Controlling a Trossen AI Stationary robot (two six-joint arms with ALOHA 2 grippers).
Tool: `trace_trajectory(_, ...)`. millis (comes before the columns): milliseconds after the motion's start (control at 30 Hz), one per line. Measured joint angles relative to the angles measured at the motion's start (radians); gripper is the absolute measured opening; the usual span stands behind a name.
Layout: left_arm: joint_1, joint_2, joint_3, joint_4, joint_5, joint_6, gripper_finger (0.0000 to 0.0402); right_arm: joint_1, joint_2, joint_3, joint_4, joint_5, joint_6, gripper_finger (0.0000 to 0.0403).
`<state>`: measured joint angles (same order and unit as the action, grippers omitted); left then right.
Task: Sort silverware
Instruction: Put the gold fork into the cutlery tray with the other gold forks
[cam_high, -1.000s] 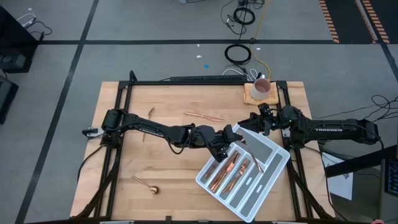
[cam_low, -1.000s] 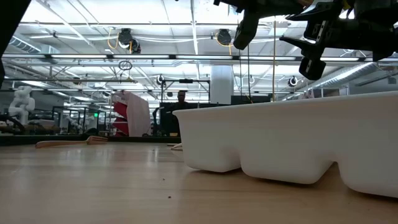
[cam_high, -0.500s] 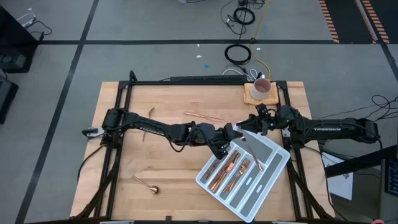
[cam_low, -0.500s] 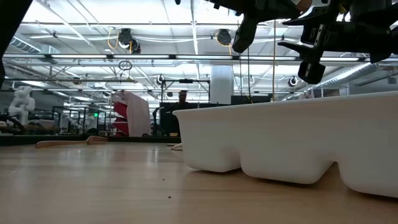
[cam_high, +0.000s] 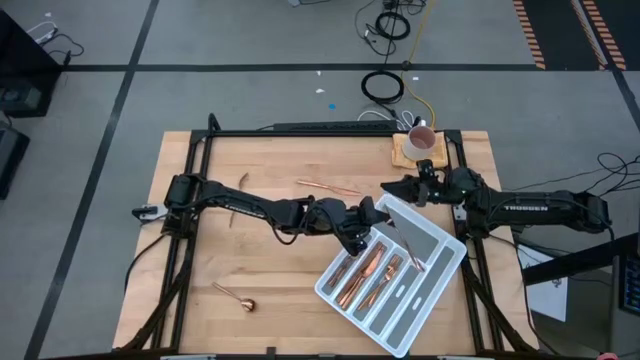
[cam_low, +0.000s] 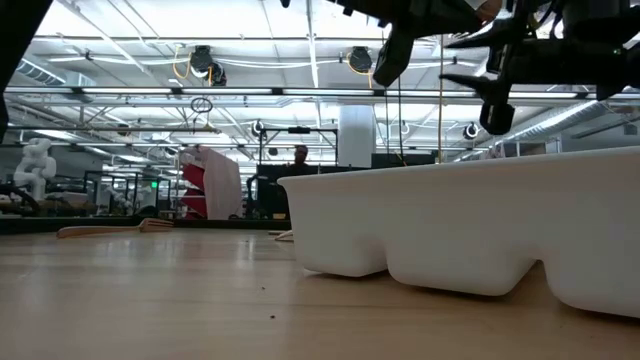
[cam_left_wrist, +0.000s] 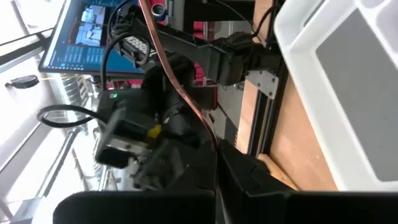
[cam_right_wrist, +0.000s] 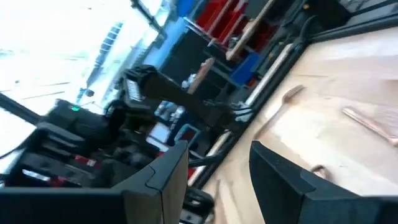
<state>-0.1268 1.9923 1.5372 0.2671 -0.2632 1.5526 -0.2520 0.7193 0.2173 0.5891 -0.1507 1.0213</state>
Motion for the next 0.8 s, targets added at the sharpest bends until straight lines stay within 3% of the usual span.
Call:
trace_trajectory(167, 0.004, 0.0, 0.0, 0.0, -0.006, -0.003, 0.0002, 0.002, 0.0, 0.0, 0.067, -0.119, 0.032, 0.0157)
trace_trajectory(800, 0.01, 0.0, 0.0, -0.006, -0.002, -0.002, 0.0001, 0.067, 0.0, 0.0, 0.081, -0.14, 0.049, 0.0157)
